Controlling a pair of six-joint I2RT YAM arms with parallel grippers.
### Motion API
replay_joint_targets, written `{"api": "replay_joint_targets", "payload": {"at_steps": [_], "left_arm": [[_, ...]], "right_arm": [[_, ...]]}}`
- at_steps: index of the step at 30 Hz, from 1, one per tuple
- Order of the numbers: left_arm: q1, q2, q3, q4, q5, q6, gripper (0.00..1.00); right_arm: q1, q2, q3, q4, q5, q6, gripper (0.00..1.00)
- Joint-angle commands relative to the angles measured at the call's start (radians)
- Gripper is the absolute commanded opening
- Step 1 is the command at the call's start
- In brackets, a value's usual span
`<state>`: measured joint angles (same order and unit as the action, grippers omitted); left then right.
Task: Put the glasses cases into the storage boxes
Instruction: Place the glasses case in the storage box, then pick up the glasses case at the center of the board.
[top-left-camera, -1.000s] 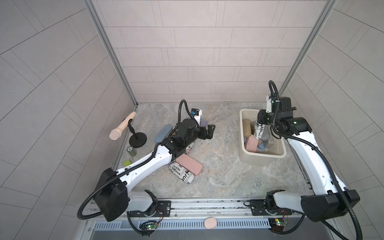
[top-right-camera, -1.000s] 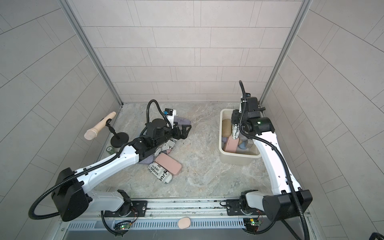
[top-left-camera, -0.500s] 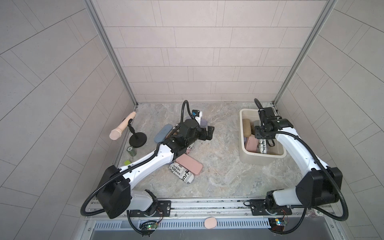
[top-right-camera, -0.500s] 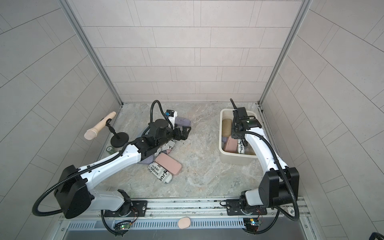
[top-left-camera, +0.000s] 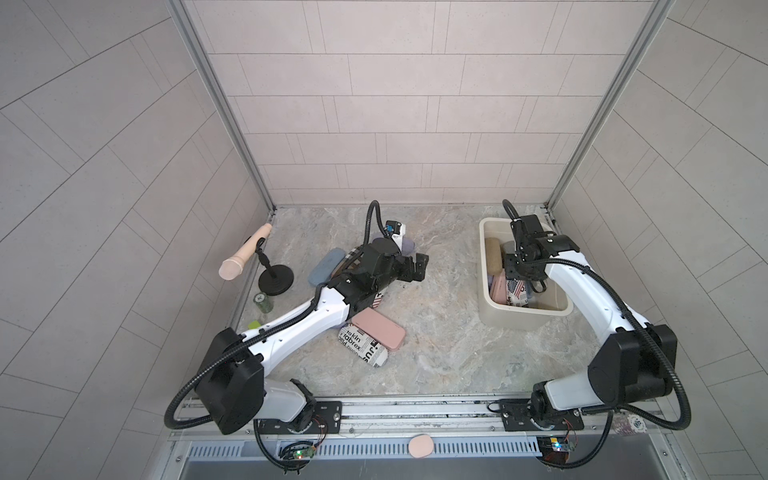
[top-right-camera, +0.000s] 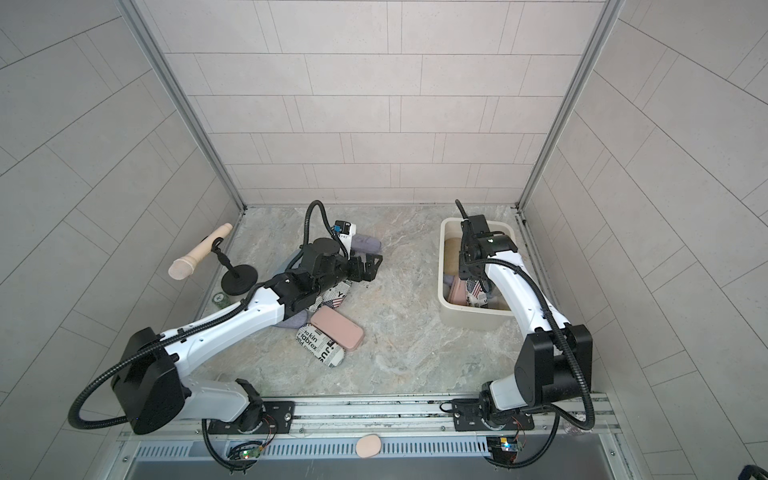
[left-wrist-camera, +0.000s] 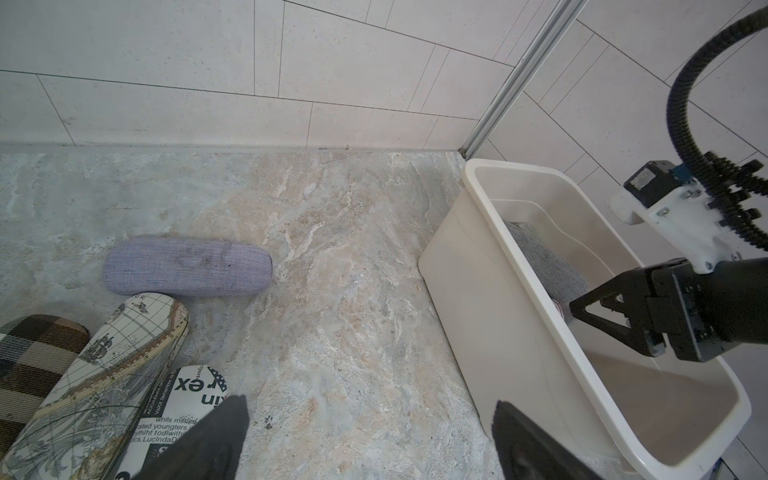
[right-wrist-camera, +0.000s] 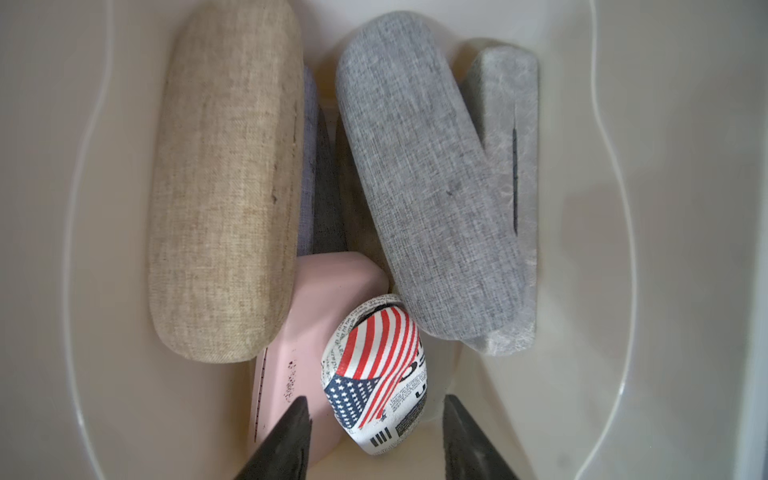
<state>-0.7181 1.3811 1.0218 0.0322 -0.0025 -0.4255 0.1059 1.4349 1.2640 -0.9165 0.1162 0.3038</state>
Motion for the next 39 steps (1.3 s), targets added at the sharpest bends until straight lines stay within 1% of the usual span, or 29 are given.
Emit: {"api": "replay_joint_targets", "payload": {"at_steps": [1,5,8,10,11,14,16,20,22,24,26,28,29,31,34,37,39], "left_arm": [[0.006,0.004,0.031,-0.008,-0.017,0.009,0.99],[0.008,0.007,0.039,-0.026,-0.046,0.005,1.0],[0.011,0.004,0.037,-0.04,-0.109,-0.024,1.0],[0.016,0.006,0.037,-0.052,-0.171,-0.059,1.0],[0.023,0.011,0.043,-0.061,-0.18,-0.074,1.0],[0.05,0.02,0.053,-0.064,-0.146,-0.077,1.0],[0.064,0.016,0.052,-0.059,-0.144,-0.068,1.0],[0.078,0.001,0.05,-0.06,-0.216,-0.036,1.0],[0.091,0.0,0.067,-0.088,-0.242,-0.038,0.96],[0.144,-0.001,0.086,-0.156,-0.226,-0.124,0.93],[0.211,-0.005,0.088,-0.227,-0.174,-0.213,0.91],[0.274,-0.011,0.076,-0.282,-0.098,-0.242,0.91],[0.303,-0.018,0.067,-0.31,-0.073,-0.24,0.91],[0.334,-0.029,0.057,-0.383,-0.067,-0.227,0.91],[0.354,-0.03,0.072,-0.494,-0.087,-0.135,0.91],[0.356,0.02,0.127,-0.622,-0.133,-0.045,0.91],[0.358,0.083,0.173,-0.679,-0.138,0.025,0.91]], "right_arm": [[0.001,-0.034,0.011,-0.013,0.0,0.008,0.52],[0.002,-0.022,-0.022,0.01,-0.02,0.015,0.5],[0.003,-0.013,-0.054,0.032,-0.042,0.024,0.5],[0.002,-0.013,-0.079,0.054,-0.042,0.03,0.5],[0.003,-0.013,-0.092,0.064,-0.041,0.034,0.51],[0.003,-0.008,-0.121,0.079,-0.047,0.041,0.5],[0.003,-0.012,-0.132,0.078,-0.046,0.047,0.5],[0.021,-0.074,-0.107,0.056,-0.063,0.046,0.51],[0.038,-0.117,-0.09,0.054,-0.053,0.041,0.54],[0.051,-0.156,-0.08,0.064,-0.05,0.047,0.58],[0.055,-0.19,-0.088,0.087,-0.055,0.061,0.6],[0.055,-0.224,-0.114,0.136,-0.087,0.063,0.61],[0.055,-0.243,-0.126,0.161,-0.099,0.067,0.61],[0.055,-0.273,-0.155,0.218,-0.125,0.074,0.63],[0.055,-0.304,-0.194,0.307,-0.176,0.094,0.7],[0.055,-0.328,-0.218,0.361,-0.233,0.086,0.72],[0.055,-0.335,-0.23,0.383,-0.283,0.062,0.72]]}}
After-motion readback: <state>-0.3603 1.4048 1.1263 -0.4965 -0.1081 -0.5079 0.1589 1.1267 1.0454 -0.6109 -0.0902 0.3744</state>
